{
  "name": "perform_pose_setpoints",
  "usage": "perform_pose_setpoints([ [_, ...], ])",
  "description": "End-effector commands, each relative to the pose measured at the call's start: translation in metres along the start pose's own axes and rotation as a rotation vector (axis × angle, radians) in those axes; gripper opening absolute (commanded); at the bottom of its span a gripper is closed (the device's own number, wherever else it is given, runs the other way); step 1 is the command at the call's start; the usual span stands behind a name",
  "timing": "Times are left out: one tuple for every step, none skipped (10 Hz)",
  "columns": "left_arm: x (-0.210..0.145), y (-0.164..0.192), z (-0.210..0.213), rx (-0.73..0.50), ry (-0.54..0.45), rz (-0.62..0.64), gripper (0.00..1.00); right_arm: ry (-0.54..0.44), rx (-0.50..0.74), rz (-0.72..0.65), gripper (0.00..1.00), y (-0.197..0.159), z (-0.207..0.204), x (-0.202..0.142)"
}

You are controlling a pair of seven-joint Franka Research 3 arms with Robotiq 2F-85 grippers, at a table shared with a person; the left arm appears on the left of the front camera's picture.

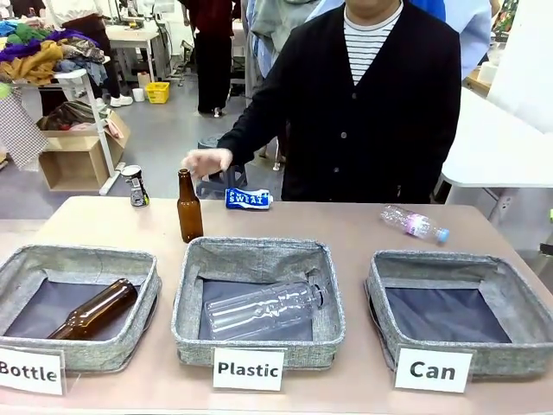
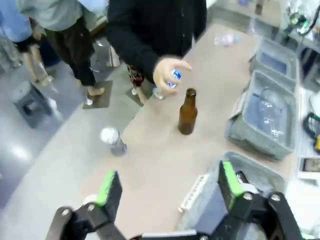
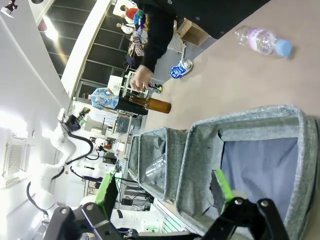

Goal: Sort the can waste into the basket.
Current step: Pick up the can waste from the table and place it in the right Fabric basket.

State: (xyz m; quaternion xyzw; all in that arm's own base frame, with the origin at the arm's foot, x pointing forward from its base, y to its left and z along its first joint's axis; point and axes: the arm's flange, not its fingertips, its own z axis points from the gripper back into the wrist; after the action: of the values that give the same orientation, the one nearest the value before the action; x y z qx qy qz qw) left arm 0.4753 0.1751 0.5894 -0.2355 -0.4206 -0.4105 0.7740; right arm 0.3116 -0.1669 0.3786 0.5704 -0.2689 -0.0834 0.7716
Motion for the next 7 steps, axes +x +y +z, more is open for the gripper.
perform_pose_setpoints([
  [-0.06,-0.014,-0.007,0.012,-0.125,0.066,1.0,-0.014,0.014,0.027,1.0,0.001,-0.001,0.002],
  [-0.092,-0.011,-0.003,0.003,-0.159,0.104,1.0,-0.014,0.014,0.027,1.0,0.001,-0.001,0.002],
  [-0.121,-0.013,-0.004,-0.013,-0.22,0.1,1.0,-0.014,0.014,0.027,1.0,0.001,-0.001,0.002],
  [-0.127,-0.009,-0.016,-0.024,-0.207,0.067,1.0,-0.014,0.014,0.027,1.0,0.001,-0.001,0.002],
  [-0.116,0.001,-0.034,-0.028,-0.148,0.079,1.0,-0.014,0.014,0.027,1.0,0.001,-0.001,0.002],
  [-0.105,0.01,-0.046,-0.033,-0.088,0.097,1.0,-0.014,0.014,0.027,1.0,0.001,-0.001,0.002],
  [-0.094,0.017,-0.056,-0.056,-0.069,0.108,1.0,-0.014,0.014,0.027,1.0,0.001,-0.001,0.002],
])
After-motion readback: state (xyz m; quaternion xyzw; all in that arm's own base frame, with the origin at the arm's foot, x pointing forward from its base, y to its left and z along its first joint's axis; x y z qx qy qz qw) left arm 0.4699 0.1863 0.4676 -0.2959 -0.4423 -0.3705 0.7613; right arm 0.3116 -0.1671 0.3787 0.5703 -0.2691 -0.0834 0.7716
